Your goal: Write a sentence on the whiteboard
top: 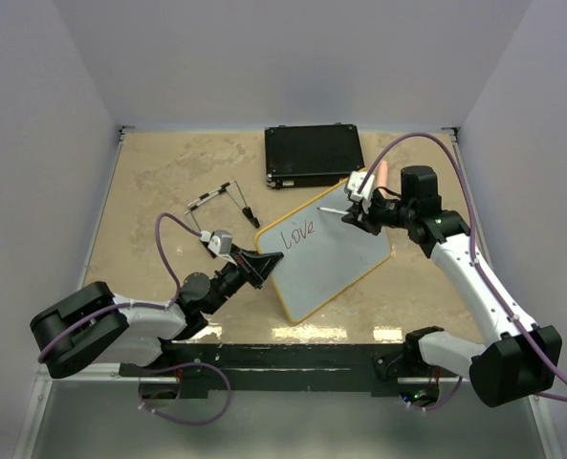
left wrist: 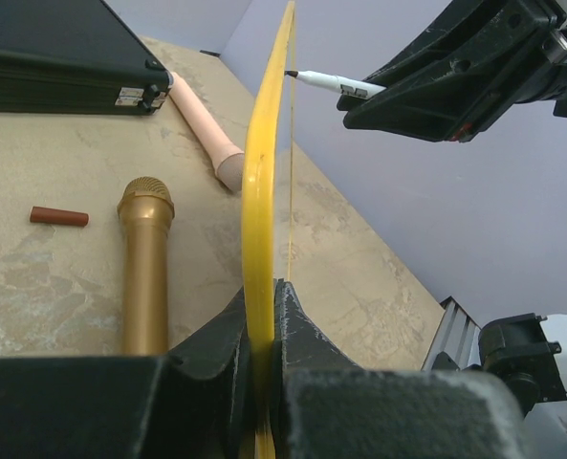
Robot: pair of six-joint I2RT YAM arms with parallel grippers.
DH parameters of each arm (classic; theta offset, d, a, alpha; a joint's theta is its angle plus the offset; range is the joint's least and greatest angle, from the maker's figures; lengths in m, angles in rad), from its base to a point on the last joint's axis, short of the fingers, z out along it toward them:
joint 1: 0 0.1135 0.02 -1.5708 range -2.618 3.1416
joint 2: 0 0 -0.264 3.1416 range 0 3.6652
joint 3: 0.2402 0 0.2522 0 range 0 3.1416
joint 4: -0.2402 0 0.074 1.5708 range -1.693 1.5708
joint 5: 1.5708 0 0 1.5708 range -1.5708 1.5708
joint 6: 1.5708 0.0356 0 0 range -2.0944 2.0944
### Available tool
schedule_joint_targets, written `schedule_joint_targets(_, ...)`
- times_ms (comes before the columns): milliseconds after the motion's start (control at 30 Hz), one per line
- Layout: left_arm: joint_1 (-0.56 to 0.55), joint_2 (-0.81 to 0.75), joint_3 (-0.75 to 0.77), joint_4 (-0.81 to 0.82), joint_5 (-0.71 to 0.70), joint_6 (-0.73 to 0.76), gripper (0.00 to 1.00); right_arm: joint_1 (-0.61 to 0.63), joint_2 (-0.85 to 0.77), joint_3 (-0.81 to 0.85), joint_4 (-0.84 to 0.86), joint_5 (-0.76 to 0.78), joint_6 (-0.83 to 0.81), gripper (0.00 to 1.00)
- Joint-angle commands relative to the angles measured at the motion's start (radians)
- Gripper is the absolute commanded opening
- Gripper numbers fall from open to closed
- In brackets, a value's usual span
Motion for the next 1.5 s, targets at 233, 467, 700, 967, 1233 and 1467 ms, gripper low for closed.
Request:
schedule_joint_targets(233, -0.001, 0.019, 0.006, -0.068, 0.059, 0.067, 0.0, 0.004, -0.005, 0.002, 0.013, 0.031, -0.006, 0.0)
schedule_joint_targets(467, -0.001, 0.019, 0.004, -0.065, 0.062, 0.069, 0.0, 0.005, -0.006, -0.004, 0.003, 0.033, -0.015, 0.0)
schedule_joint_targets(700, -0.001, 0.019, 0.003, -0.065, 0.061, 0.07, 0.0, 0.004, -0.009, -0.008, 0.0, 0.039, -0.02, 0.0)
schedule_joint_targets(967, -0.001, 0.018, 0.001, -0.064, 0.059, 0.069, 0.0, 0.005, -0.014, -0.014, -0.011, 0.042, -0.026, 0.0)
schedule_joint_targets(1233, -0.003, 0.015, 0.0, -0.065, 0.055, 0.069, 0.0, 0.004, -0.028, -0.025, -0.03, 0.046, -0.038, 0.0)
schedule_joint_targets(1467, -0.001, 0.015, 0.0, -0.065, 0.055, 0.069, 0.0, 0.004, -0.037, -0.036, -0.045, 0.048, -0.048, 0.0)
